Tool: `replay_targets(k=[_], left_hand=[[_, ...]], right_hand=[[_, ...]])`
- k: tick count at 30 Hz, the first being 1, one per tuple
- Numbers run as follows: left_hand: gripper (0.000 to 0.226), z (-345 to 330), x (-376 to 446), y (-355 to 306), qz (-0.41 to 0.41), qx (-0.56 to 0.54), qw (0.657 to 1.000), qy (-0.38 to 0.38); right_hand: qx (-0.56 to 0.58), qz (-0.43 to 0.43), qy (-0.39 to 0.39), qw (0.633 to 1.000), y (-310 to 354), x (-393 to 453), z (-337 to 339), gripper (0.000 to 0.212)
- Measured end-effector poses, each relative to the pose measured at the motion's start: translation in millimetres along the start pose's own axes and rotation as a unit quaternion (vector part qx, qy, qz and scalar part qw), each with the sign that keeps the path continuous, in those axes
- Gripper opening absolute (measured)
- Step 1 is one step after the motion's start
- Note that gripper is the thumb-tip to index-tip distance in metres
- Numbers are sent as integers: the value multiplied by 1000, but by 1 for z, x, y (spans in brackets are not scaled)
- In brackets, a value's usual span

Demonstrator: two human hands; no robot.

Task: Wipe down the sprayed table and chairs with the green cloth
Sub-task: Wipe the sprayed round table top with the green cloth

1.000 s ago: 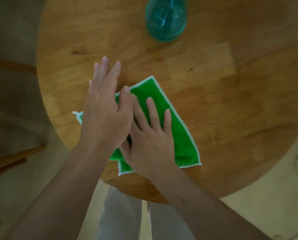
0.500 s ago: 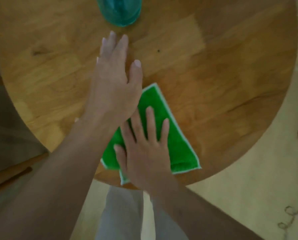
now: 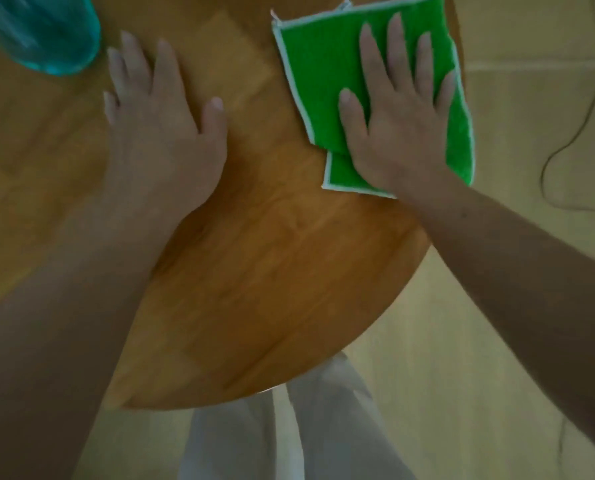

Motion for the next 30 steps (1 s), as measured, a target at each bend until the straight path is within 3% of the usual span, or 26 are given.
replay_targets(k=[4, 9, 13, 23, 26, 30], left_hand=[[70, -5, 21, -5, -17, 17, 998, -52], [68, -13, 18, -1, -25, 60, 991, -116], [66, -14, 19, 1, -34, 57, 989, -130], [67, -9, 16, -4, -17, 68, 990, -125], [68, -10, 17, -3, -10, 72, 991, -114], [68, -9, 16, -4, -5, 72, 991, -111]], right_hand=[[5, -38, -3, 999, 20, -40, -5, 64], [0, 102, 63, 993, 46, -161, -28, 63], [-1, 147, 76, 986, 23, -146, -27, 62], [36, -20, -1, 999, -30, 66, 19, 65], [42, -49, -20, 998, -24, 65, 20, 62], [15, -49, 12, 999, -6, -13, 6, 63]])
Point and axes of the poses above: each hand's wrist, its own x-axis towards the middle knuckle, its own z-axis out of the back of the hand, y = z × x, the point moved 6 cm from there along x, towards the middle knuckle, and after that the axes turned 5 degrees about -x, right-handed, at the moved point
